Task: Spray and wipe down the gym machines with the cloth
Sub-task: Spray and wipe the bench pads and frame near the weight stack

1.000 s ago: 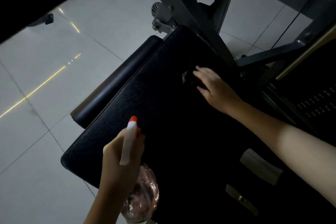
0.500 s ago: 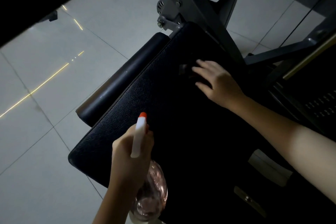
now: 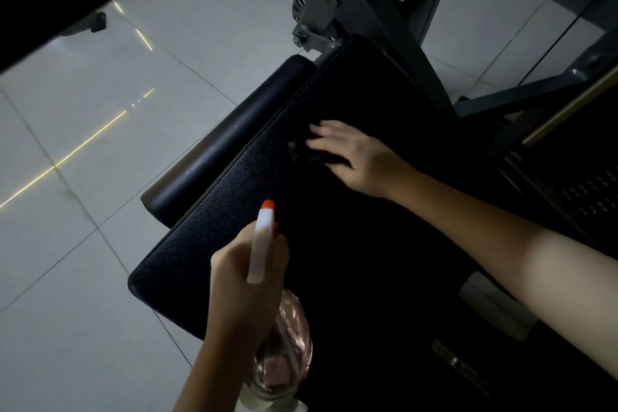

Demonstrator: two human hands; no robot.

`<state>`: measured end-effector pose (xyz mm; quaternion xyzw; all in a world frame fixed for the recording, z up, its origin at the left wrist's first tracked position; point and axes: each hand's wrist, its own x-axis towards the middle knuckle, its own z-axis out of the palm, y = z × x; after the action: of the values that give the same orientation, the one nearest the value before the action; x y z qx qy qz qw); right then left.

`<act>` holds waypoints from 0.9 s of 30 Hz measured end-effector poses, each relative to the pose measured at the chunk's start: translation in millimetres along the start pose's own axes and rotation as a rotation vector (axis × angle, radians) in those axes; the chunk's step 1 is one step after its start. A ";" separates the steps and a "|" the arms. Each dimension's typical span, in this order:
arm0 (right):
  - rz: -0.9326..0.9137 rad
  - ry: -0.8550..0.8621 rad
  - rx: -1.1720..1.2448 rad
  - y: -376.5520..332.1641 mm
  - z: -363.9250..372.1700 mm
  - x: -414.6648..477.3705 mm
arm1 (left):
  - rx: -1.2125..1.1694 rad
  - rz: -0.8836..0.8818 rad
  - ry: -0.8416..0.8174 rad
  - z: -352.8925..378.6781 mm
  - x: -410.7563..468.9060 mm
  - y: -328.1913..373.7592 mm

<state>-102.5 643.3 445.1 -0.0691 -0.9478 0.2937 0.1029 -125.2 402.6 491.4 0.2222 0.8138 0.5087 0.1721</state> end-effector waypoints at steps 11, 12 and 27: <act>0.214 0.162 0.031 -23.5 18.6 33.4 | -0.045 0.042 -0.008 2.1 -7.1 2.2; 0.110 0.094 0.031 -28.2 24.1 17.8 | -0.041 0.050 -0.001 2.3 -7.2 2.8; 0.107 0.181 -0.059 -49.5 49.6 -21.0 | 0.058 0.140 0.017 3.5 -13.7 5.4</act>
<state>-97.4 571.8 430.1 -0.1489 -0.9378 0.2634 0.1701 -110.9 400.0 495.5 0.2791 0.8120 0.4977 0.1227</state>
